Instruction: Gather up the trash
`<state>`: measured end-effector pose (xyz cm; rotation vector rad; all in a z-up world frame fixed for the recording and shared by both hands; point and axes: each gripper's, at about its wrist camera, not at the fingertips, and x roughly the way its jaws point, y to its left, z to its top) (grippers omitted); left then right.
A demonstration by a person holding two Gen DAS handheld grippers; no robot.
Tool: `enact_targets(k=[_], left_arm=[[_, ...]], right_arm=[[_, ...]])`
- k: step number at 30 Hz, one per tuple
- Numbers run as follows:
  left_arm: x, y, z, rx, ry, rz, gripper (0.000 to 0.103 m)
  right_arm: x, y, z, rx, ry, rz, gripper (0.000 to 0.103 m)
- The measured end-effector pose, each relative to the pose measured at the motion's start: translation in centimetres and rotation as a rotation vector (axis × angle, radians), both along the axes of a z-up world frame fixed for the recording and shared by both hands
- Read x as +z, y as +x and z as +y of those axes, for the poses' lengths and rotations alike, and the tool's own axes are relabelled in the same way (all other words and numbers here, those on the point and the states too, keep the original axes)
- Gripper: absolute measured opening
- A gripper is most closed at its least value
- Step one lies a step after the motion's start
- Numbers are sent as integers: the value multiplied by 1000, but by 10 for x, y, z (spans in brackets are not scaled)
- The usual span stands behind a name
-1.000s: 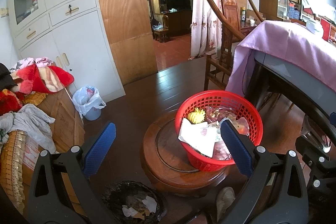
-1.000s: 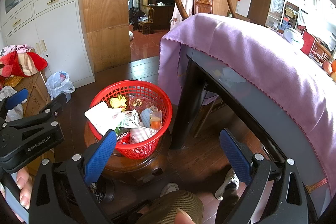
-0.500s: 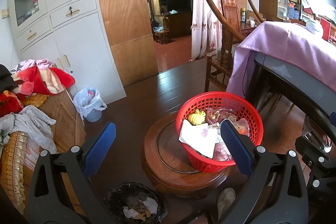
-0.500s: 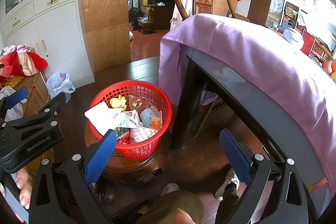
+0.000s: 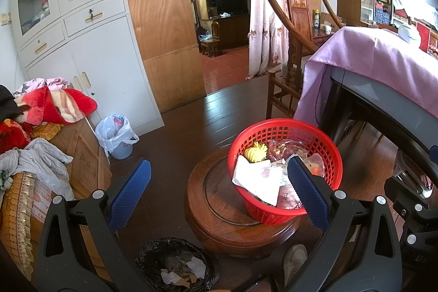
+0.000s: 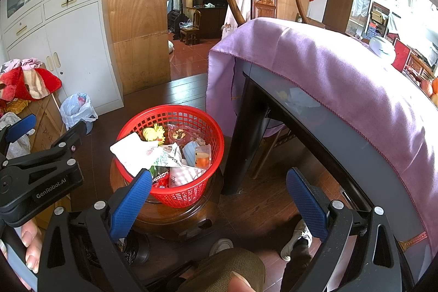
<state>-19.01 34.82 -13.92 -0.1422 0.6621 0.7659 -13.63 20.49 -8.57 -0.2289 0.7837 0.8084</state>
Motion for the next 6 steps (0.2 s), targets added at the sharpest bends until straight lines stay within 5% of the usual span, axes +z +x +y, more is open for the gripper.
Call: enact_targets(k=[6], left_arm=[[0, 1, -1, -1, -5, -4, 96]], right_arm=[[0, 0, 0, 0, -1, -1, 97]])
